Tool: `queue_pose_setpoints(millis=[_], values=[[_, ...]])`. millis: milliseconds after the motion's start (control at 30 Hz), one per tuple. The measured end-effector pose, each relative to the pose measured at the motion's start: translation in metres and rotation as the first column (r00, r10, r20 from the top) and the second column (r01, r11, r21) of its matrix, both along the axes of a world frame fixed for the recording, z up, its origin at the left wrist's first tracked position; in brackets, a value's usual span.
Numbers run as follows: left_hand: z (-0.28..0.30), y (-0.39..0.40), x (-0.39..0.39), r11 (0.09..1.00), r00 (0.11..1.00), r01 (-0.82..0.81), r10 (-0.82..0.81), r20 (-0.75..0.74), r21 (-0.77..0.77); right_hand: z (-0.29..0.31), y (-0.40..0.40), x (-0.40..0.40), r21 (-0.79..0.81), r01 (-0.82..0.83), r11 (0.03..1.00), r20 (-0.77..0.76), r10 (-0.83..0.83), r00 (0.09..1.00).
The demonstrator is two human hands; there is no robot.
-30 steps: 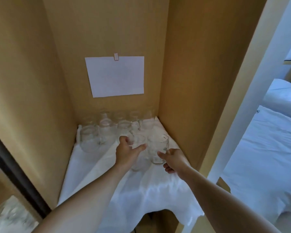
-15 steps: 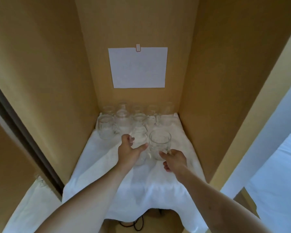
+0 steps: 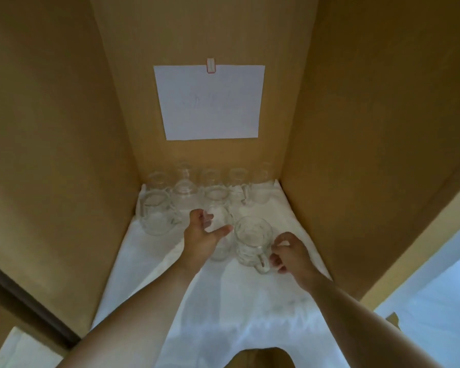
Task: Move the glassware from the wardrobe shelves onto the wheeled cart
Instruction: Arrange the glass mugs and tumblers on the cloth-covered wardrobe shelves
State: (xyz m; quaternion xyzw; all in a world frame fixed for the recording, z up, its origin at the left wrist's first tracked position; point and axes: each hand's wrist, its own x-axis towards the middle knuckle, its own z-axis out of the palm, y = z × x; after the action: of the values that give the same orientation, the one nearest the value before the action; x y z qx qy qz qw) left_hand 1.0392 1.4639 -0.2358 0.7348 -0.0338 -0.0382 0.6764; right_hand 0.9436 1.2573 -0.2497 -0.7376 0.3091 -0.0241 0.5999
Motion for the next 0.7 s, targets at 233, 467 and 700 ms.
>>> queue_pose_setpoints(millis=[233, 467, 700], values=[[0.001, 0.005, 0.022, 0.993, 0.991, 0.108, -0.111, -0.069, -0.047, -0.008, 0.011, 0.033, -0.100, -0.419, 0.902, -0.020, 0.419, 0.908], [-0.002, 0.003, 0.023, 0.993, 0.991, 0.118, -0.120, -0.060, -0.029, -0.018, -0.009, 0.029, 0.166, -0.338, 0.926, 0.140, 0.317, 0.938], [-0.004, 0.001, 0.014, 0.996, 0.996, 0.089, -0.089, -0.009, -0.001, 0.022, -0.025, 0.063, 0.283, -0.005, 0.959, 0.142, -0.037, 0.989]])
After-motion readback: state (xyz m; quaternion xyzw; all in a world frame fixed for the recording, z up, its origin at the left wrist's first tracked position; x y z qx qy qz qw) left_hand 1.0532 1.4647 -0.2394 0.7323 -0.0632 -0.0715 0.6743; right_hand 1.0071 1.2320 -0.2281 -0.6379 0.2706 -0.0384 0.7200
